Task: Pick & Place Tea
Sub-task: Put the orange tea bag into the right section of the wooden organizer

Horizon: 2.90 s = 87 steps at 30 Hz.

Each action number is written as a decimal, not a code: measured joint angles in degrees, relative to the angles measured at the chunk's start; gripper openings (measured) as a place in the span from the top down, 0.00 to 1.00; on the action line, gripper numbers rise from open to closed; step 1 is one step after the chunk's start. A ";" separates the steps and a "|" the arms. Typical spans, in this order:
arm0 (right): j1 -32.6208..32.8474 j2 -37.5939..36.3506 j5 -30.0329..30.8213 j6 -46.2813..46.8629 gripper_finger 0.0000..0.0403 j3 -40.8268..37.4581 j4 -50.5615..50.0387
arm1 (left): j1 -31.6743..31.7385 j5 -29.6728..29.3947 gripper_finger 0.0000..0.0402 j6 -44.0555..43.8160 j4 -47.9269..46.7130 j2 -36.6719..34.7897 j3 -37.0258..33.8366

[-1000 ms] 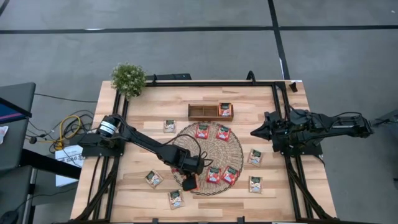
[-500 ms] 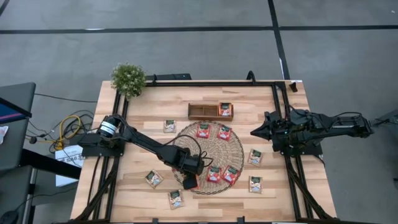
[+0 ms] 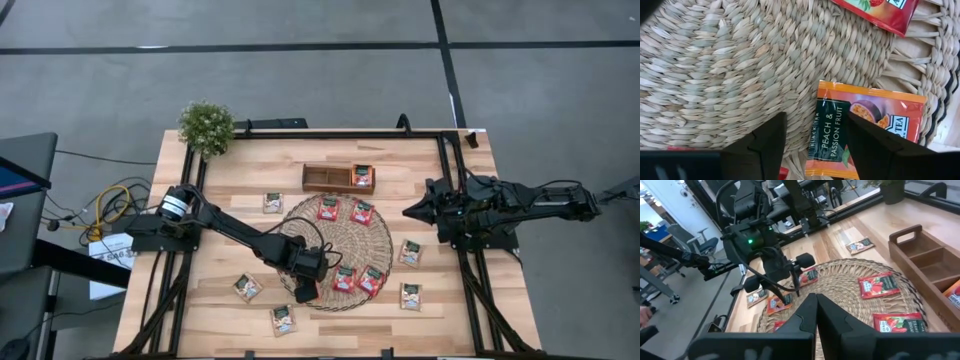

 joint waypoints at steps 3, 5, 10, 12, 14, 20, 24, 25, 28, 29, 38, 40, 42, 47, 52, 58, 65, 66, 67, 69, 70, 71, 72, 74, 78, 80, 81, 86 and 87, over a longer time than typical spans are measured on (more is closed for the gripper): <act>0.00 0.00 0.00 0.00 1.00 0.00 0.00 | -0.33 -0.09 0.55 -0.12 -0.02 0.00 0.00; 0.00 0.00 0.00 0.00 1.00 0.00 0.00 | -0.59 -0.09 0.58 -0.45 0.00 0.00 0.00; 0.00 0.00 -0.02 0.00 1.00 -0.02 0.00 | -0.78 -0.39 0.71 -1.58 -0.04 0.02 0.00; 0.00 0.00 -0.02 0.00 1.00 -0.02 0.00 | -0.77 -0.42 0.77 -1.97 -0.02 0.04 0.00; 0.00 0.00 -0.02 0.00 1.00 -0.02 0.00 | -0.79 -0.39 0.84 -2.72 0.08 0.04 0.00; 0.00 0.00 -0.07 0.02 1.00 -0.02 0.00 | -0.79 -0.29 0.99 -3.57 1.61 0.09 -0.02; 0.00 0.00 -0.16 0.02 1.00 -0.02 0.00 | -0.79 -0.27 1.00 -4.19 1.97 0.09 -0.02; 0.00 0.00 -0.17 0.00 1.00 -0.02 0.00 | -0.79 -0.16 1.00 -4.34 1.97 0.09 -0.02; 0.00 0.00 -0.17 0.00 1.00 -0.02 0.02 | -0.79 0.49 1.00 -4.33 2.05 0.09 -0.02; 0.00 0.00 -0.17 0.00 1.00 -0.02 0.01 | -0.79 0.93 1.00 -4.33 2.10 0.09 -0.02; 0.00 0.00 -0.16 -0.04 1.00 -0.02 0.00 | -0.77 4.46 1.00 -4.31 2.14 0.09 -0.02; 0.00 0.00 -0.17 -0.04 1.00 -0.02 0.01 | -0.77 4.43 1.00 -4.31 2.14 0.09 -0.02; 0.00 0.00 -0.17 -0.04 1.00 -0.02 0.01 | -0.77 4.42 1.00 -4.33 2.16 0.09 -0.02; 0.00 0.00 -0.15 -0.04 1.00 -0.02 0.00 | -0.77 4.38 1.00 -4.34 2.16 0.09 -0.02; 0.00 0.00 -0.15 -0.04 1.00 -0.02 0.01 | -0.77 3.42 1.00 -5.78 2.20 0.09 -0.02; 0.00 0.00 -0.15 -0.04 1.00 -0.02 0.01 | -0.77 3.28 1.00 -6.85 3.46 0.09 -0.04; 0.00 0.00 -0.15 -0.04 1.00 -0.02 0.01 | -0.77 2.53 1.00 -6.95 2.12 -0.17 1.25; 0.00 0.00 -0.15 -0.04 1.00 -0.02 0.02 | -0.77 2.27 1.00 -6.85 2.33 -0.17 1.71; 0.00 0.00 -0.15 -0.04 1.00 -0.02 0.02 | -0.77 1.86 1.00 -6.76 2.28 -0.17 2.18; 0.00 0.00 -0.15 -0.04 1.00 -0.03 0.00 | -0.77 0.90 1.00 -5.93 0.64 -0.17 3.34; 0.00 0.00 -0.15 -0.04 1.00 -0.04 0.02 | -0.77 0.60 1.00 -5.33 -0.37 -0.17 4.02; 0.00 0.00 -0.15 -0.04 1.00 -0.04 0.02 | -0.77 0.23 1.00 -4.73 -0.61 -0.19 4.51; 0.00 0.00 -0.15 -0.04 1.00 -0.02 0.02 | -0.75 0.06 1.00 -4.34 -0.69 -0.24 4.79; 0.02 0.00 -0.15 -0.04 1.00 -0.04 0.02 | -0.74 -0.20 1.00 -4.28 -1.80 -0.26 5.10; 0.00 0.00 -0.15 -0.07 1.00 -0.04 0.02 | -0.76 -0.21 1.00 -4.21 -3.06 -0.26 6.02; 0.00 0.00 -0.15 -0.07 1.00 -0.04 0.02 | -0.74 -0.22 1.00 -4.15 -3.65 -0.26 6.51; 0.00 0.00 -0.15 -0.07 1.00 -0.04 0.00 | -0.74 -0.22 1.00 -4.08 -4.17 -0.26 6.88; 0.01 0.00 -0.19 -0.04 1.00 -0.04 0.02 | -0.77 -0.51 1.00 -2.74 -6.37 -0.26 9.43; 0.02 0.00 -0.23 -0.04 1.00 -0.04 0.02 | -0.77 -0.71 1.00 -2.59 -7.41 -0.26 9.95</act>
